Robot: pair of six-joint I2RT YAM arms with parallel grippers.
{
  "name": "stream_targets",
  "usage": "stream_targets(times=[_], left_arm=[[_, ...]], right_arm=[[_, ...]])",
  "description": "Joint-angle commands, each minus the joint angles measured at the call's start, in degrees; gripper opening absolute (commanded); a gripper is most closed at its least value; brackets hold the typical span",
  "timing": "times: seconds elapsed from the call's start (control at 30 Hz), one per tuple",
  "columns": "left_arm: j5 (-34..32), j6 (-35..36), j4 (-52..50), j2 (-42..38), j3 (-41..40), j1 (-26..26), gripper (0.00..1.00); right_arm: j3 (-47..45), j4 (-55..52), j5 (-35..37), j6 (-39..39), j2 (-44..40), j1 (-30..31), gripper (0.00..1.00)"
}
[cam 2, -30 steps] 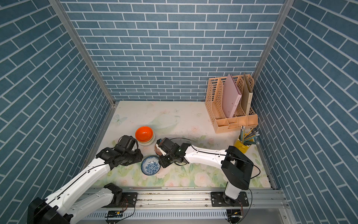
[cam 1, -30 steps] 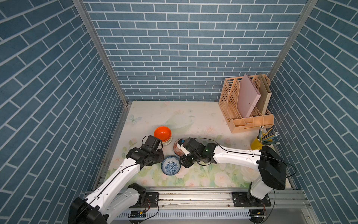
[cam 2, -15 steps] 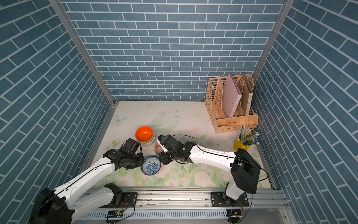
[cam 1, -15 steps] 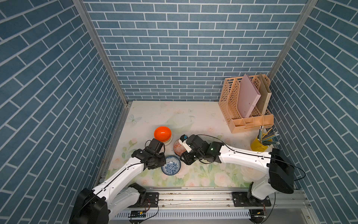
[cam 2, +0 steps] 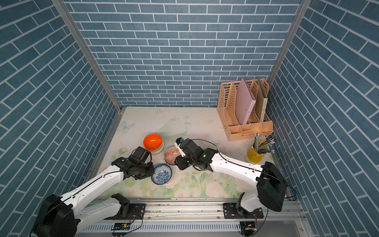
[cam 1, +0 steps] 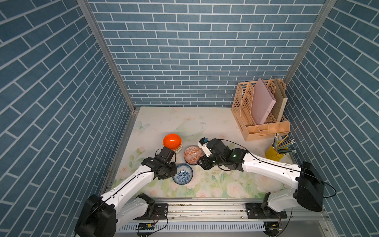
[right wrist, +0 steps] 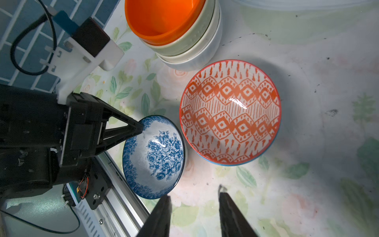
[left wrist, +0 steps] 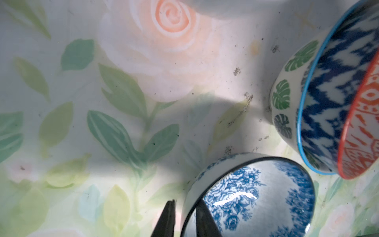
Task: Stack the bowls
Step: Pick up the bowl from the center of the board, then place the bowl on the bowl.
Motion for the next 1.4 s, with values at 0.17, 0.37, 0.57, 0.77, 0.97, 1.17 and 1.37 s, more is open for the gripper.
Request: stream_targets(times=[0.17, 0.37, 0.57, 0.77, 0.97, 1.17, 1.37], left_arm=[[0.7, -1.7, 0.2, -0.6, -2.9, -2.2, 0.14], [-0.9, -1.5, -3.2, -2.5, 0.9, -2.4, 0.02], [0.1, -0.1, -7.3, -4.2, 7.7, -2.5, 0.00], [-1.5, 1.5, -10.3, -1.5, 17.2, -2.4, 0.00], [-2.7, 4.6, -7.9, 9.0, 25.0, -2.4, 0.00], [-3.4, 7.6, -5.6, 21.3, 31.9, -1.9, 0.00], [-3.6, 8.9, -4.2, 26.9, 34.2, -1.6, 0.00]], right_arm=[[-1.5, 0.9, 0.0, -1.6, -2.0, -0.5, 0.43], [-2.2, 1.0, -0.1, -1.6, -2.2, -0.7, 0.43], [-2.7, 1.2, 0.0, -1.8, -2.8, -1.7, 0.43], [-3.8, 1.3, -0.4, -2.2, -4.8, -5.0, 0.42], [-5.6, 0.7, -0.6, -3.3, -7.8, -10.2, 0.42], [-7.3, 0.0, -1.0, -3.7, -10.7, -13.4, 0.41], [-8.4, -0.3, -1.2, -3.8, -11.8, -14.0, 0.41]])
